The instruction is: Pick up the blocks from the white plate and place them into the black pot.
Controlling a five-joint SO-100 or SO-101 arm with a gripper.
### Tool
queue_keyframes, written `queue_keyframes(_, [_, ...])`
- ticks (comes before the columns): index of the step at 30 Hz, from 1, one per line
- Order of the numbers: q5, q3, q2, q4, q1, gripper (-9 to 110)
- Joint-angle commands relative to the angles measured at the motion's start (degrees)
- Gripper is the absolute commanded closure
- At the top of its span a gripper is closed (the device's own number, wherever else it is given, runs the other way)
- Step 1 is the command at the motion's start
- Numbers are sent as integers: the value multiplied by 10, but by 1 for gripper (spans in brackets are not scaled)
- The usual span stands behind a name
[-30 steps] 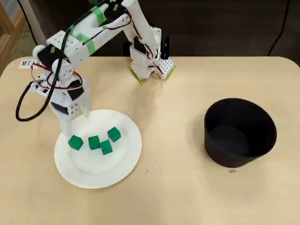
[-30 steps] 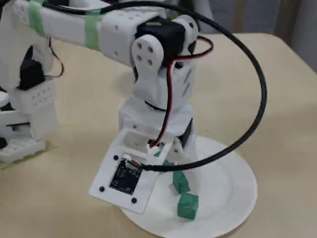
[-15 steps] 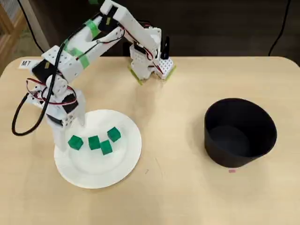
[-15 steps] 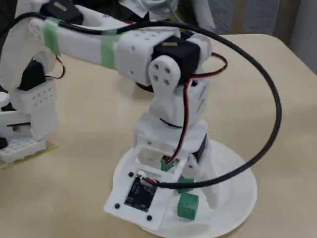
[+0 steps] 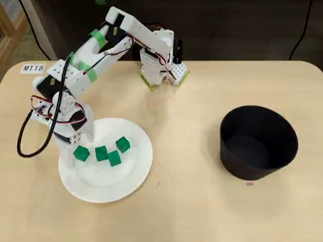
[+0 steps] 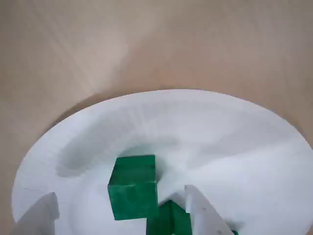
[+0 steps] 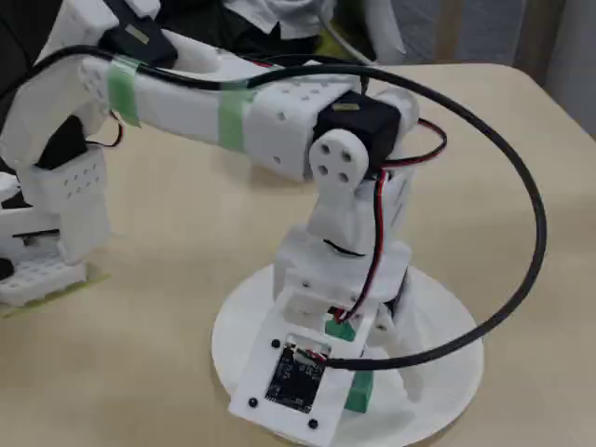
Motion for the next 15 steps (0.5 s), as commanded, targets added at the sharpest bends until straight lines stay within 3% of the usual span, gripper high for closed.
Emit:
queue_keyframes(1, [5, -40, 3, -3, -3, 66])
queue_keyframes(11, [23, -65, -29, -3, -3, 69])
queue_keyframes(15, [33, -83, -48, -3, -5, 76])
